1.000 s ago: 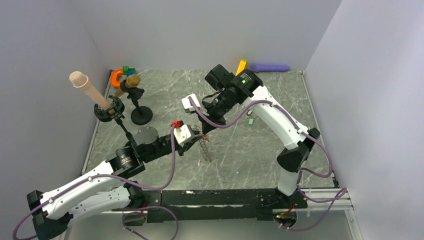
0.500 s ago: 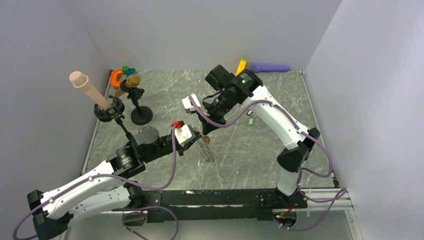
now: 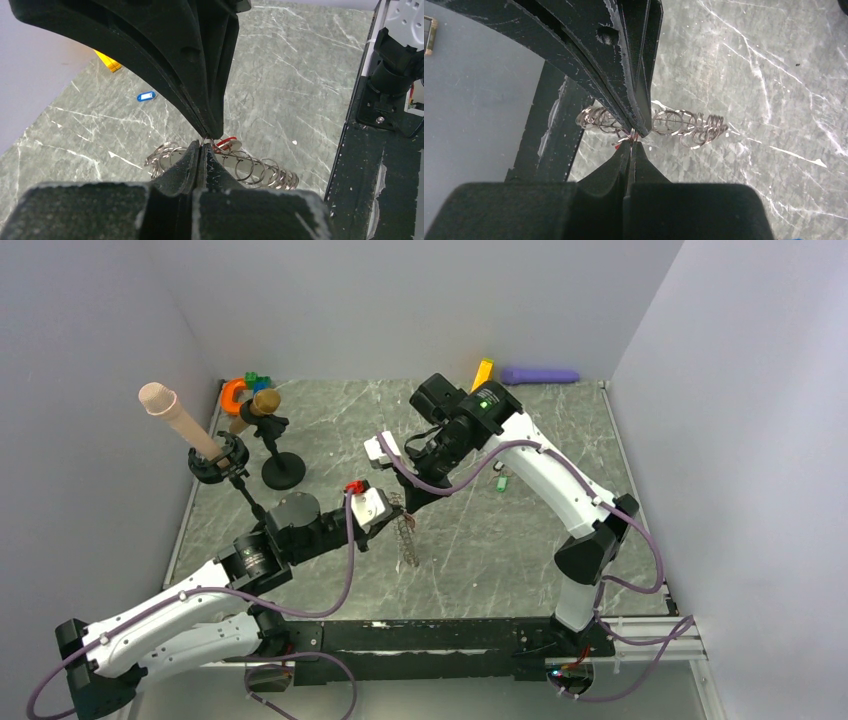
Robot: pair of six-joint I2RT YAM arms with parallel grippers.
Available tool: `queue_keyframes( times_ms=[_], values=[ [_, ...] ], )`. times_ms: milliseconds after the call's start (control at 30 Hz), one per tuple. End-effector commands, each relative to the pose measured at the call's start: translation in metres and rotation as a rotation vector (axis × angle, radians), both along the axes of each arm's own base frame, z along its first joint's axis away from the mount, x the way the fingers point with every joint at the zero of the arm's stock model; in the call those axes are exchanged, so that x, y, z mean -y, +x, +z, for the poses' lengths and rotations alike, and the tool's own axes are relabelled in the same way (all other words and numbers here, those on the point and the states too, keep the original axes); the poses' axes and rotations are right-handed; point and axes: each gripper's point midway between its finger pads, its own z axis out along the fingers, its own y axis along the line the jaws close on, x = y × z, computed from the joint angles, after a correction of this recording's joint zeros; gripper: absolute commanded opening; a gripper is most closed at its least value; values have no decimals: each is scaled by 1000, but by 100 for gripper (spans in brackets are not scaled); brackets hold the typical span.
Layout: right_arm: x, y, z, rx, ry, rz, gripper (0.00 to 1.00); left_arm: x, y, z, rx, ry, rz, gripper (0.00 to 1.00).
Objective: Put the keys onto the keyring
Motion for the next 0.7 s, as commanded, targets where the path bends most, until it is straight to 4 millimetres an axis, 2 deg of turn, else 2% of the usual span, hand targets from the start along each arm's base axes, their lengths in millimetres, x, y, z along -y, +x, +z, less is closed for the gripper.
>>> queue_keyframes(
  times_ms=[0,100,167,333,467,567,667],
  values=[
    [-10,-8,24,14,115,15,0,1,0,32,37,-126,9,0],
    [-13,-8,26,3,137,-2,17,-6,-2,37,45,-237,35,0],
    [-14,-7,29,-8,158,-14,22,-13,-4,42,70,-330,48,0],
    [-15,-4,40,-57,230,-47,24,-26,-10,57,118,-507,57,0],
    [-12,-6,52,-113,276,-51,30,-31,-15,67,128,-579,47,0],
    [-9,-5,69,-180,333,-62,35,-41,-12,73,141,-660,85,0],
    [-10,-5,74,-196,347,-70,36,-58,-15,86,167,-818,106,0]
  ],
)
